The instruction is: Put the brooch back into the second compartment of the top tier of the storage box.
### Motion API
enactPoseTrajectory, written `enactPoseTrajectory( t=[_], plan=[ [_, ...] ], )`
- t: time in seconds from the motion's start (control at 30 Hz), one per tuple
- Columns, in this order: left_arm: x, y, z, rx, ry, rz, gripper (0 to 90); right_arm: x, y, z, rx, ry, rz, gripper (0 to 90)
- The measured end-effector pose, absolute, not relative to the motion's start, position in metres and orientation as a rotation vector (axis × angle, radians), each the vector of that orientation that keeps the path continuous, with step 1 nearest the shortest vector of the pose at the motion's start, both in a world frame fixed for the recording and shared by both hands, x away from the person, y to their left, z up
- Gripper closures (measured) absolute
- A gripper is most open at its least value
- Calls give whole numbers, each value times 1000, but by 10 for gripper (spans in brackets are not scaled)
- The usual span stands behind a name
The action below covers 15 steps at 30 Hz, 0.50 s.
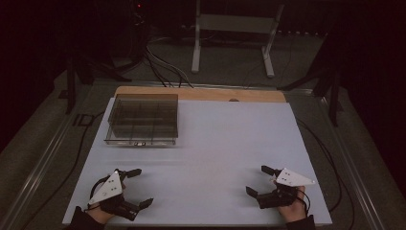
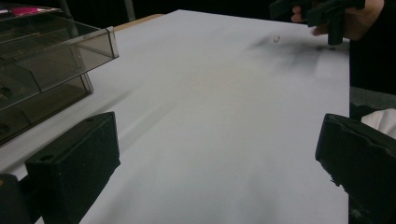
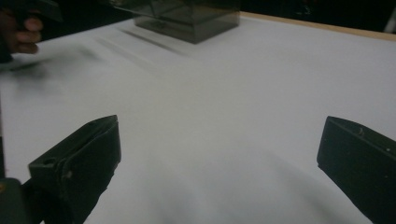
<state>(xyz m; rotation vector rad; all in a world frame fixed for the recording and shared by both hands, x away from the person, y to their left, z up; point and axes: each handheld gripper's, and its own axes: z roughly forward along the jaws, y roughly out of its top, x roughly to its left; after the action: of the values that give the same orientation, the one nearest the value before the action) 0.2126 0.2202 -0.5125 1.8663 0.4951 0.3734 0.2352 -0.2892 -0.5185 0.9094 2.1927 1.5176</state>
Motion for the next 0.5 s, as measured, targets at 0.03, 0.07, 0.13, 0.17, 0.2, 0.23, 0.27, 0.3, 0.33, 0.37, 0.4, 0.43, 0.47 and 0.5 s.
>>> enactPoseTrajectory(
  t=[0.03, 0.07, 0.13, 0.17, 0.2, 0.23, 0.27, 0.3, 0.33, 0.37, 0.4, 0.43, 0.47, 0.5],
  plan=[
    [213, 220, -513, 1866, 499, 366, 7, 235, -289, -519, 909, 2193, 1518, 0],
    [213, 220, -513, 1866, 499, 366, 7, 235, -289, -519, 909, 2193, 1518, 0],
    [213, 219, -514, 1881, 497, 363, 7, 240, -290, -517, 965, 2263, 1537, 0],
    [213, 219, -514, 1878, 496, 365, 7, 241, -291, -517, 968, 2289, 1538, 0],
    [213, 220, -514, 1874, 499, 366, 7, 242, -290, -517, 970, 2305, 1533, 0],
    [213, 220, -514, 1867, 504, 363, 7, 243, -290, -518, 970, 2315, 1528, 0],
    [213, 221, -514, 1866, 506, 365, 7, 243, -290, -518, 968, 2325, 1521, 0],
    [213, 221, -514, 1864, 508, 365, 7, 243, -288, -519, 960, 2331, 1502, 0],
    [213, 222, -514, 1860, 510, 362, 7, 243, -287, -519, 940, 2335, 1475, 0],
    [213, 222, -514, 1860, 510, 362, 7, 242, -285, -520, 920, 2346, 1446, 0],
    [212, 222, -514, 1859, 509, 364, 7, 240, -283, -519, 900, 2349, 1427, 0],
    [212, 222, -513, 1859, 508, 365, 7, 239, -281, -519, 889, 2362, 1415, 0],
    [211, 221, -513, 1863, 505, 366, 7, 238, -279, -518, 875, 2375, 1409, 0],
    [211, 221, -513, 1864, 498, 371, 7, 237, -277, -517, 861, 2387, 1414, 0]
  ],
)
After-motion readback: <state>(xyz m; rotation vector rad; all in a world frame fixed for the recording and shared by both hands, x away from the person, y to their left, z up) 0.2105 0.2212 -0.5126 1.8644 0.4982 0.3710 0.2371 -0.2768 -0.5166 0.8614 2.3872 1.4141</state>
